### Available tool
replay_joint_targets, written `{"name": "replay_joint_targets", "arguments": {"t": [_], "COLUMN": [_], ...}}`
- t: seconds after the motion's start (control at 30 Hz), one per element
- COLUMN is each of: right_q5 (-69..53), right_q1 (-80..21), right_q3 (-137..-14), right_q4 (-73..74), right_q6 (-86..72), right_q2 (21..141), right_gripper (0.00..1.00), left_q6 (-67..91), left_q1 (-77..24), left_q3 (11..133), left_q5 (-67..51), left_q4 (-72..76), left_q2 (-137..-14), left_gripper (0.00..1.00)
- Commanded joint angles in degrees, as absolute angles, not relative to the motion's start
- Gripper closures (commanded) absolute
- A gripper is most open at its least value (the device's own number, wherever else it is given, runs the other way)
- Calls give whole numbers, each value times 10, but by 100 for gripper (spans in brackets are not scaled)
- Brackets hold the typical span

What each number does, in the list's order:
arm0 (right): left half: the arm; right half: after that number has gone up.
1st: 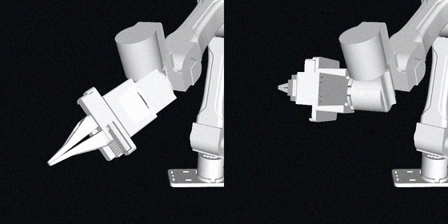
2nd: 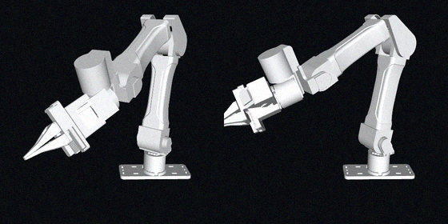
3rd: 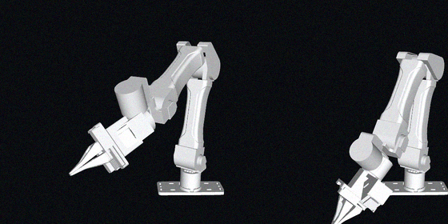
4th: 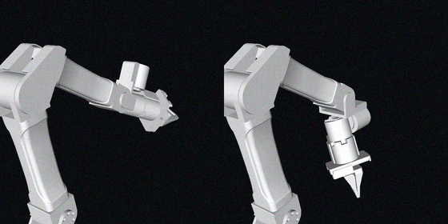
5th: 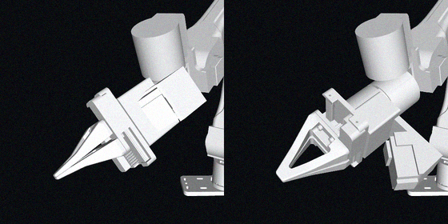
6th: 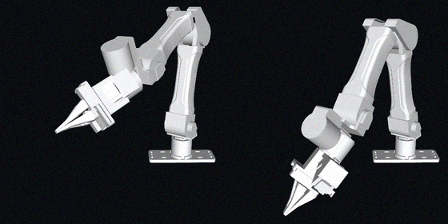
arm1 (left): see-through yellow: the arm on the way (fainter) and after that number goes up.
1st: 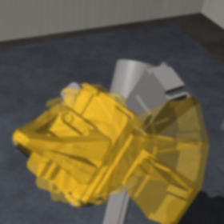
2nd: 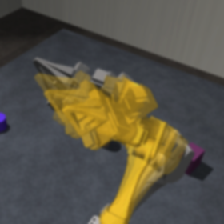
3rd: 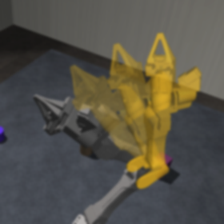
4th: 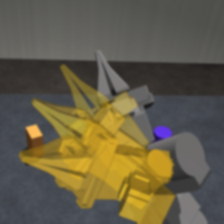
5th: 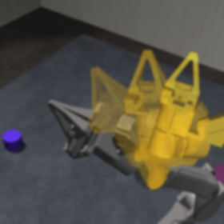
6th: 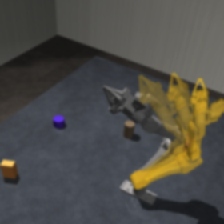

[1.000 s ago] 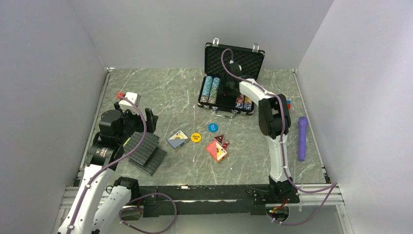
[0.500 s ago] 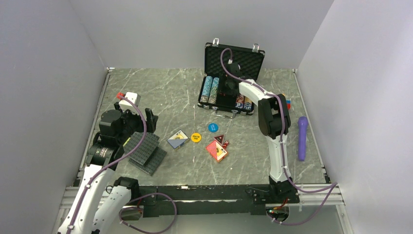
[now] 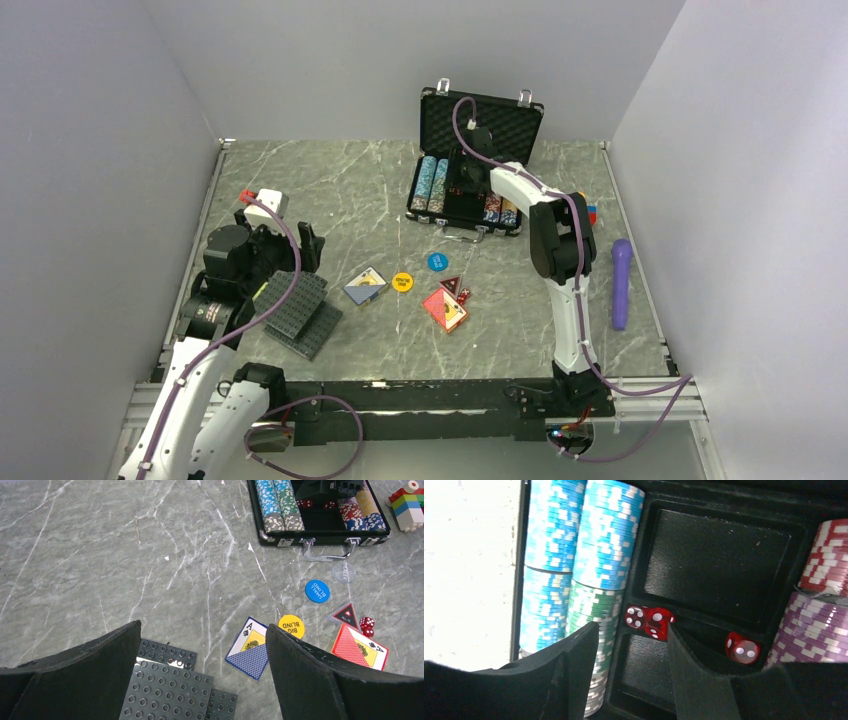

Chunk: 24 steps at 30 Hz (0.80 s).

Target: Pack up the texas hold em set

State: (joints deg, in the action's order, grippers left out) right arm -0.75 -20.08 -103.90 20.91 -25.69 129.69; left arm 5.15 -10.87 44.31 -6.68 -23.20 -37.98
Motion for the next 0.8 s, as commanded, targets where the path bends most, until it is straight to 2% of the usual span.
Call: {"name": "replay_joint_targets", "arguments": {"t": [0.0,0.27,0.5,0.77], "right_q5": [-56,-35,-2,36], "right_q1": [-214,-215,-215,-215], "right_q3": [-1055,-1045,-1008,-979], "right_q4": [162,160,149,159], "right_q6": [-273,-274,-260,-215], "right_q2": [1311,1304,1259,1173], "right_gripper": [43,43,31,27], "left_q6": [47,47,47,45], "left_q1": [-110,-111,-111,-111], "left_q3": [445,446,445,444], "left_q5": [-69,-68,-68,-63], "left_q4": [-211,-212,-211,-211], "left_q2": [-372,-372,-375,-376], "left_gripper": [2,2,2,2]}}
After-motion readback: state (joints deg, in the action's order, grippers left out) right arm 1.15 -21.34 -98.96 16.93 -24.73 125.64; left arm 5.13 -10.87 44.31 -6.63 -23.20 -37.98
